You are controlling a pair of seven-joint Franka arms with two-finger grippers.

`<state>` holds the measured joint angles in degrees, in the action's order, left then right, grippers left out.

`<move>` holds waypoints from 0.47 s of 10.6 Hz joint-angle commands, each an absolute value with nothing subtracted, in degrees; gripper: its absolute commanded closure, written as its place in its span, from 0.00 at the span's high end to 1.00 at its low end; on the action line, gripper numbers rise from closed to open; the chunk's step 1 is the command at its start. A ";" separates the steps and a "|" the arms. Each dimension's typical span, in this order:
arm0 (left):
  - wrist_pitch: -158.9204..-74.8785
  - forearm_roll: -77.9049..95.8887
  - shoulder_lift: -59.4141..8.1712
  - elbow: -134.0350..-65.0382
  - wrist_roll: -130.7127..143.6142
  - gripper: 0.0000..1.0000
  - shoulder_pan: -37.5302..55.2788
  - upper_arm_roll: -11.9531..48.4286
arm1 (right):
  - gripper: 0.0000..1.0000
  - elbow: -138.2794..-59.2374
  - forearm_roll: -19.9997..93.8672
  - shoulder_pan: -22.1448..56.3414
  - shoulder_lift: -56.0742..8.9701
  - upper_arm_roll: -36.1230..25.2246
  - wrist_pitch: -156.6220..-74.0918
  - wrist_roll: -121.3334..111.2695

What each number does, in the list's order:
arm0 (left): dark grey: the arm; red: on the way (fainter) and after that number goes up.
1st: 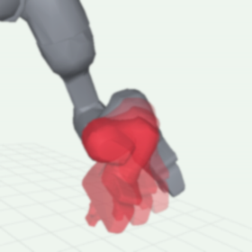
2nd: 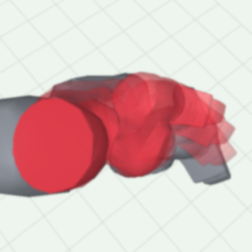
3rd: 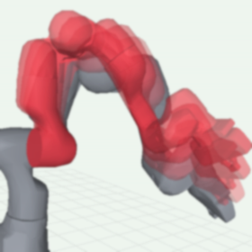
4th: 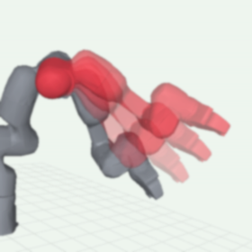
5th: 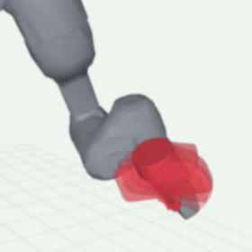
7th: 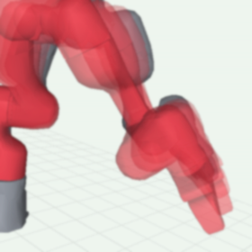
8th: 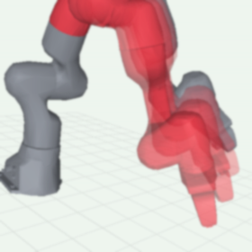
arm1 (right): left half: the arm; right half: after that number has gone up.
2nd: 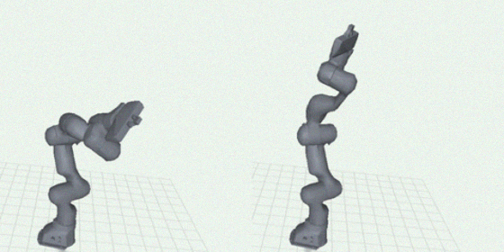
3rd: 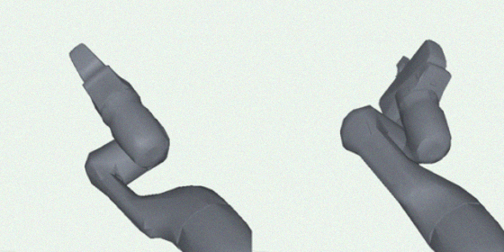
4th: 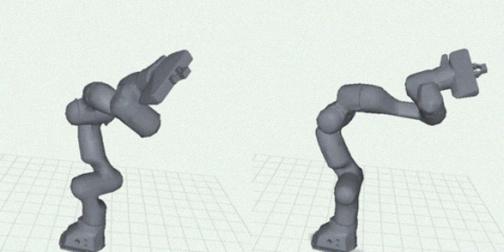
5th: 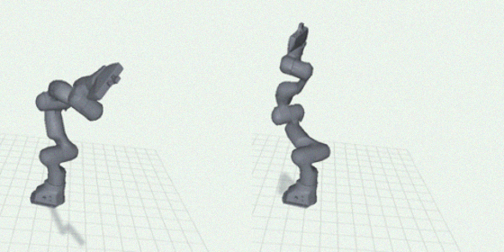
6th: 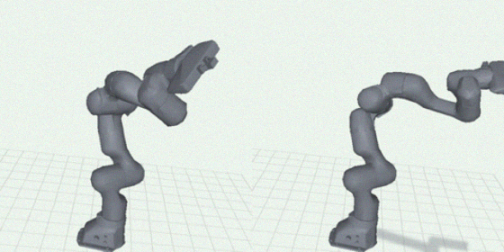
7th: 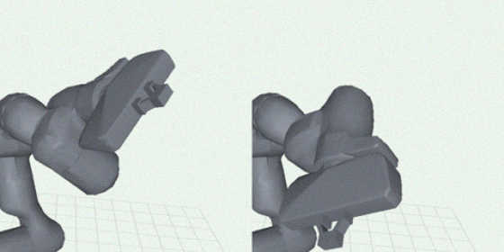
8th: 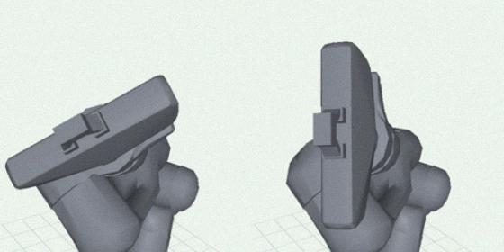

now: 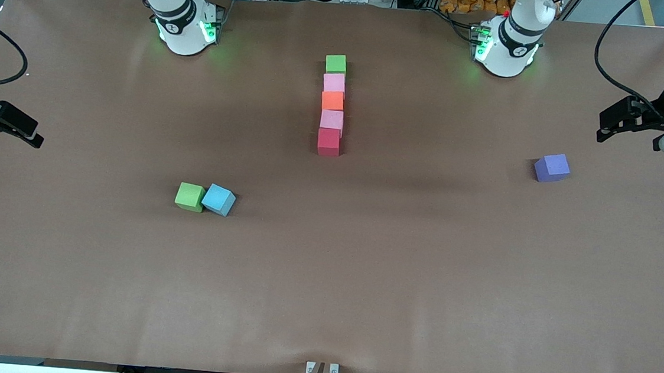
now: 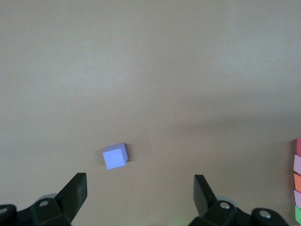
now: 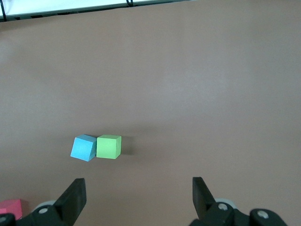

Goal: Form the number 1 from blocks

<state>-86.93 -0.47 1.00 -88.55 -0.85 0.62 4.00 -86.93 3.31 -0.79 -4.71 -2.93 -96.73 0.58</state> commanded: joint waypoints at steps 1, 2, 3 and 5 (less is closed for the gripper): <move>-85.96 0.00 1.14 -88.15 -1.14 1.00 0.70 3.87 | 1.00 -86.22 3.34 -1.23 -4.57 -2.46 -95.71 1.58; -85.96 0.09 1.14 -88.15 -1.06 1.00 0.79 3.87 | 1.00 -86.22 3.34 -1.23 -4.57 -2.46 -95.71 1.58; -85.96 0.26 1.14 -88.15 -1.05 1.00 0.79 3.87 | 1.00 -86.22 3.34 -1.14 -4.57 -2.46 -95.80 1.50; -85.96 0.18 1.14 -88.24 -0.97 1.00 0.88 3.87 | 1.00 -86.22 3.34 -1.05 -4.57 -2.46 -95.71 1.67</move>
